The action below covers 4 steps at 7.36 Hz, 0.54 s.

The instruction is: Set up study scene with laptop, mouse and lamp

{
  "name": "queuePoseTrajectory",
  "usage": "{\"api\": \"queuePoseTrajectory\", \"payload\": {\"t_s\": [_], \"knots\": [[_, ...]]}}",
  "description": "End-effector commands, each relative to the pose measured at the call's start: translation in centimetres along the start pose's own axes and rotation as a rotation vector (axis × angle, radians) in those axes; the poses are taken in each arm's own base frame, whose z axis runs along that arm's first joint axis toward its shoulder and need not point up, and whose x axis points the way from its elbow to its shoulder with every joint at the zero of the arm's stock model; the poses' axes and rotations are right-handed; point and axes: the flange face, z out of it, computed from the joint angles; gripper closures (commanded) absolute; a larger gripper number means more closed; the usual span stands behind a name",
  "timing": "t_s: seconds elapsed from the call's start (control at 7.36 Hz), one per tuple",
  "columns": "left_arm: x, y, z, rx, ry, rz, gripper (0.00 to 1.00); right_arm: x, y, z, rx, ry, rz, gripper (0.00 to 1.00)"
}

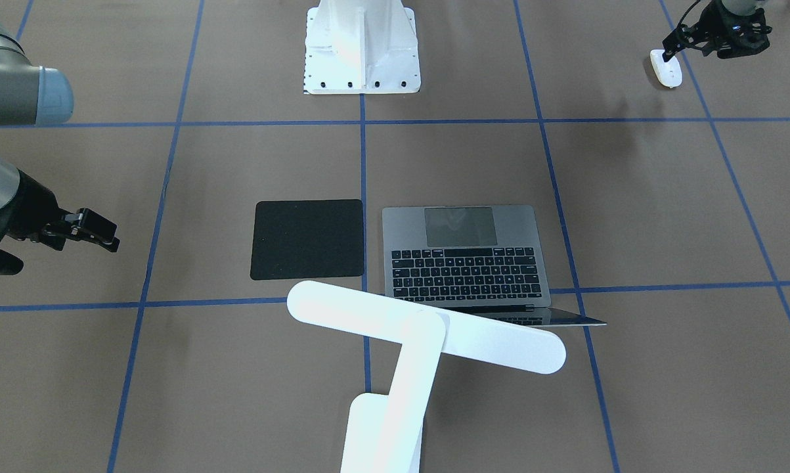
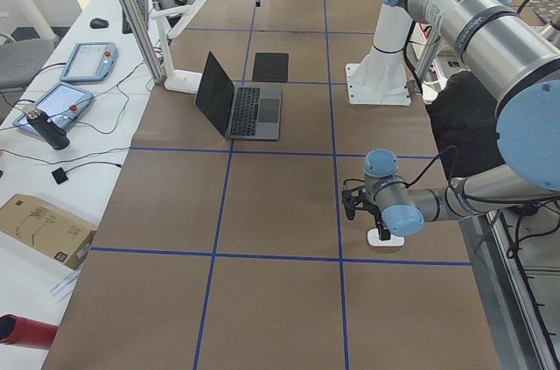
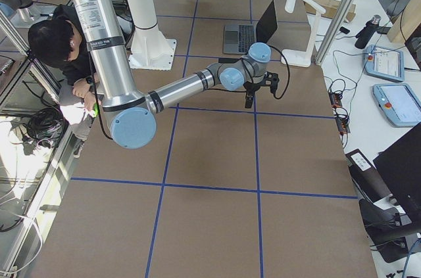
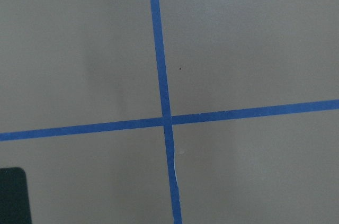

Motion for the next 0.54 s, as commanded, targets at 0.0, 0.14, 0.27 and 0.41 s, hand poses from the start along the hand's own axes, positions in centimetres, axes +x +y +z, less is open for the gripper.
{"api": "queuePoseTrajectory", "payload": {"t_s": [0.0, 0.14, 0.27, 0.41], "knots": [[0.2, 0.4, 1.8, -0.033, -0.019, 0.048, 0.00, -0.1, 0.1, 0.2, -0.001, 0.003, -0.001, 0.00], [0.2, 0.4, 2.1, -0.038, -0.020, 0.053, 0.00, -0.3, 0.0, 0.1, 0.001, 0.000, -0.004, 0.00], [-0.5, 0.5, 2.6, -0.045, -0.036, 0.057, 0.00, -0.5, 0.0, 0.0, 0.001, -0.001, -0.007, 0.00], [-1.7, 0.4, 3.1, -0.043, -0.032, 0.064, 0.00, -0.6, 0.1, 0.1, 0.001, 0.000, -0.007, 0.00]]}}
